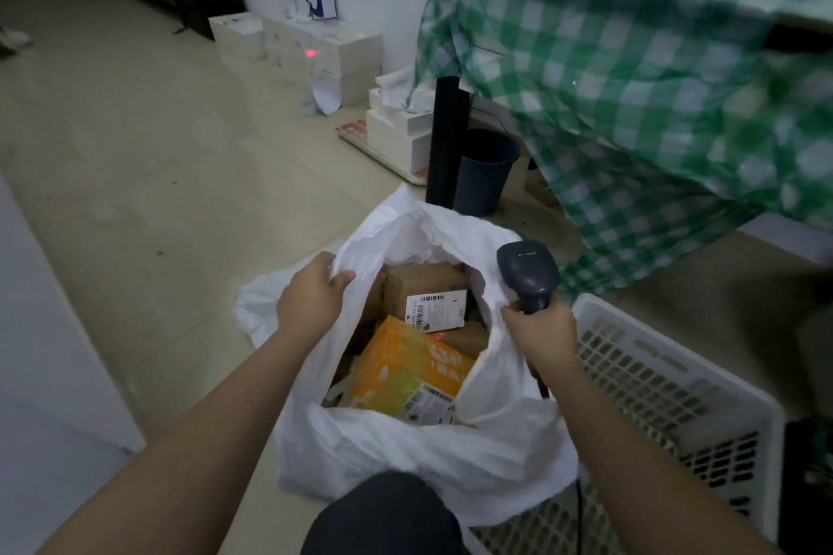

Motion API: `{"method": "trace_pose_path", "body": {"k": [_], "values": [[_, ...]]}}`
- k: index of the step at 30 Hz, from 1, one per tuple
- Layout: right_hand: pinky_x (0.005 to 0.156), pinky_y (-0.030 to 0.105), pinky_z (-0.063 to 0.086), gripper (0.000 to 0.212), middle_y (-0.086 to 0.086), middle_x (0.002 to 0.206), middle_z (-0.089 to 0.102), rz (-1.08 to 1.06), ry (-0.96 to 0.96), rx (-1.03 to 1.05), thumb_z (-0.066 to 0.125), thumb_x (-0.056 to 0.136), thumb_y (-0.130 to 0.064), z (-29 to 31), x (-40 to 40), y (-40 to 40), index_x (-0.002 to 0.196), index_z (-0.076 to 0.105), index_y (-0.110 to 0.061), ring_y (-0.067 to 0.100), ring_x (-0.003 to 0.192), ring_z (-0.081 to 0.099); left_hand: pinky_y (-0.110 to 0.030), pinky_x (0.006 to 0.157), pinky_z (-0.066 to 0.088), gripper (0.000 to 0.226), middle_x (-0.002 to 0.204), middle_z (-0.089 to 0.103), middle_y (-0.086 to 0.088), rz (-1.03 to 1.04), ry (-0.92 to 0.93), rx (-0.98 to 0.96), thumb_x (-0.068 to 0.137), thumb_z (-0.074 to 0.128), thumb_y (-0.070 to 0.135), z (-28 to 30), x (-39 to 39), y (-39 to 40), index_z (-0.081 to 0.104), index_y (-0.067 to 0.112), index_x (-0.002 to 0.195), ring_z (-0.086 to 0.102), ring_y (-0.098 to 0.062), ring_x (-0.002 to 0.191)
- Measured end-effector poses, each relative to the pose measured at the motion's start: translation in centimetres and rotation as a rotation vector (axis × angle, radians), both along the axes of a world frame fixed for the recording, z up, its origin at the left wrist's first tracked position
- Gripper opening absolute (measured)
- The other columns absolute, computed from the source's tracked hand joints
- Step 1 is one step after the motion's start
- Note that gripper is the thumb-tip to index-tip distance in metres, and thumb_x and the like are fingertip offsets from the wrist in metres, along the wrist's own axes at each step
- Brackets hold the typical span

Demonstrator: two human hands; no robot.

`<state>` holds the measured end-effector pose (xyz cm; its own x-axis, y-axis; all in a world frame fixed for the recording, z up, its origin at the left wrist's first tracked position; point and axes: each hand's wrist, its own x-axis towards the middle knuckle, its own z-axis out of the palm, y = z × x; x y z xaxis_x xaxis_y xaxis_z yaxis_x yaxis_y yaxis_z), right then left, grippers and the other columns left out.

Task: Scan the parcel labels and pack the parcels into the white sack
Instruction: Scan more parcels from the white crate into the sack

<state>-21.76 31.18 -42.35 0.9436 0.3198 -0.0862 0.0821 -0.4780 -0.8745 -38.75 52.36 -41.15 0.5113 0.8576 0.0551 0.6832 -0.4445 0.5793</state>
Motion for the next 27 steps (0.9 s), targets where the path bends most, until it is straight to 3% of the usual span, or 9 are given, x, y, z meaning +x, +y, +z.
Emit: {"method": "trace_pose_path", "body": {"k": [4, 6, 11, 15, 17, 20, 22, 25, 27], "values": [[0.060, 0.029, 0.041, 0.022, 0.008, 0.065, 0.055, -0.078, 0.027, 0.217, 0.069, 0.080, -0.001, 6.2, 0.4, 0.7, 0.070, 0.052, -0.010, 0.018, 0.061, 0.051, -0.037, 0.064, 0.039, 0.014, 0.077, 0.050, -0.008, 0.007, -0.240, 0.066, 0.098, 0.046, 0.019, 3.9, 1.6, 0.6, 0.043, 0.008, 0.090, 0.054, -0.035, 0.078], [0.059, 0.028, 0.041, 0.022, 0.007, 0.063, 0.053, -0.093, -0.005, 0.282, 0.068, 0.078, 0.001, 9.6, 0.8, 1.8, 0.070, 0.050, -0.008, 0.017, 0.058, 0.049, -0.038, 0.064, 0.041, 0.010, 0.077, 0.052, -0.008, 0.048, -0.339, 0.066, 0.097, 0.042, 0.016, 7.2, 2.3, 1.0, 0.041, 0.008, 0.091, 0.053, -0.033, 0.076], [0.068, 0.034, 0.050, 0.024, 0.007, 0.078, 0.065, -0.127, -0.079, 0.445, 0.072, 0.072, -0.002, 19.4, 1.5, 4.6, 0.078, 0.055, -0.018, 0.023, 0.072, 0.060, -0.032, 0.061, 0.029, 0.009, 0.078, 0.050, -0.006, 0.074, -0.609, 0.121, 0.099, 0.038, 0.013, 18.5, 3.1, 2.5, 0.039, 0.011, 0.091, 0.046, -0.025, 0.072], [0.058, 0.025, 0.045, 0.018, -0.001, 0.072, 0.062, -0.092, -0.174, 0.589, 0.072, 0.076, -0.004, 25.7, 1.1, 4.9, 0.085, 0.059, -0.011, 0.012, 0.063, 0.055, -0.030, 0.063, 0.031, 0.009, 0.084, 0.052, -0.009, 0.082, -0.747, 0.226, 0.101, 0.038, 0.014, 24.4, 1.7, 4.1, 0.044, 0.011, 0.096, 0.047, -0.023, 0.075], [0.060, 0.025, 0.043, 0.018, -0.001, 0.072, 0.062, -0.098, -0.192, 0.583, 0.073, 0.077, -0.003, 25.9, 0.8, 4.1, 0.089, 0.060, -0.006, 0.011, 0.061, 0.054, -0.032, 0.064, 0.034, 0.009, 0.086, 0.053, -0.009, 0.102, -0.672, 0.251, 0.101, 0.037, 0.016, 23.8, 0.3, 4.2, 0.045, 0.010, 0.101, 0.048, -0.025, 0.076], [0.067, 0.029, 0.042, 0.024, 0.008, 0.083, 0.064, -0.101, -0.163, 0.384, 0.073, 0.076, 0.000, 22.5, 0.4, 1.9, 0.096, 0.061, -0.004, 0.020, 0.072, 0.056, -0.036, 0.067, 0.038, 0.016, 0.097, 0.055, -0.013, 0.064, -0.183, 0.229, 0.100, 0.039, 0.018, 20.1, -2.0, 3.9, 0.043, 0.008, 0.111, 0.051, -0.030, 0.080], [0.069, 0.032, 0.042, 0.027, 0.012, 0.090, 0.064, -0.107, -0.124, 0.262, 0.071, 0.076, -0.001, 20.0, 0.2, 0.0, 0.101, 0.060, -0.006, 0.025, 0.078, 0.057, -0.037, 0.074, 0.041, 0.028, 0.111, 0.056, -0.014, 0.038, 0.067, 0.148, 0.097, 0.042, 0.016, 17.7, -3.3, 3.5, 0.040, 0.005, 0.122, 0.056, -0.034, 0.096], [0.072, 0.034, 0.045, 0.025, 0.012, 0.091, 0.063, -0.126, -0.150, 0.149, 0.072, 0.077, -0.005, 17.6, -0.5, -2.5, 0.099, 0.060, -0.010, 0.028, 0.082, 0.058, -0.042, 0.089, 0.044, 0.045, 0.129, 0.049, -0.021, 0.018, 0.149, 0.063, 0.094, 0.046, 0.011, 15.8, -3.9, 2.6, 0.032, -0.001, 0.135, 0.051, -0.039, 0.115], [0.071, 0.033, 0.045, 0.023, 0.014, 0.090, 0.066, -0.147, -0.159, 0.123, 0.073, 0.076, -0.007, 16.5, -1.0, -4.5, 0.096, 0.064, -0.007, 0.029, 0.083, 0.060, -0.045, 0.095, 0.043, 0.046, 0.133, 0.044, -0.022, -0.017, 0.125, 0.113, 0.092, 0.051, 0.010, 15.6, -3.3, 1.2, 0.035, -0.001, 0.134, 0.046, -0.040, 0.121]]}}
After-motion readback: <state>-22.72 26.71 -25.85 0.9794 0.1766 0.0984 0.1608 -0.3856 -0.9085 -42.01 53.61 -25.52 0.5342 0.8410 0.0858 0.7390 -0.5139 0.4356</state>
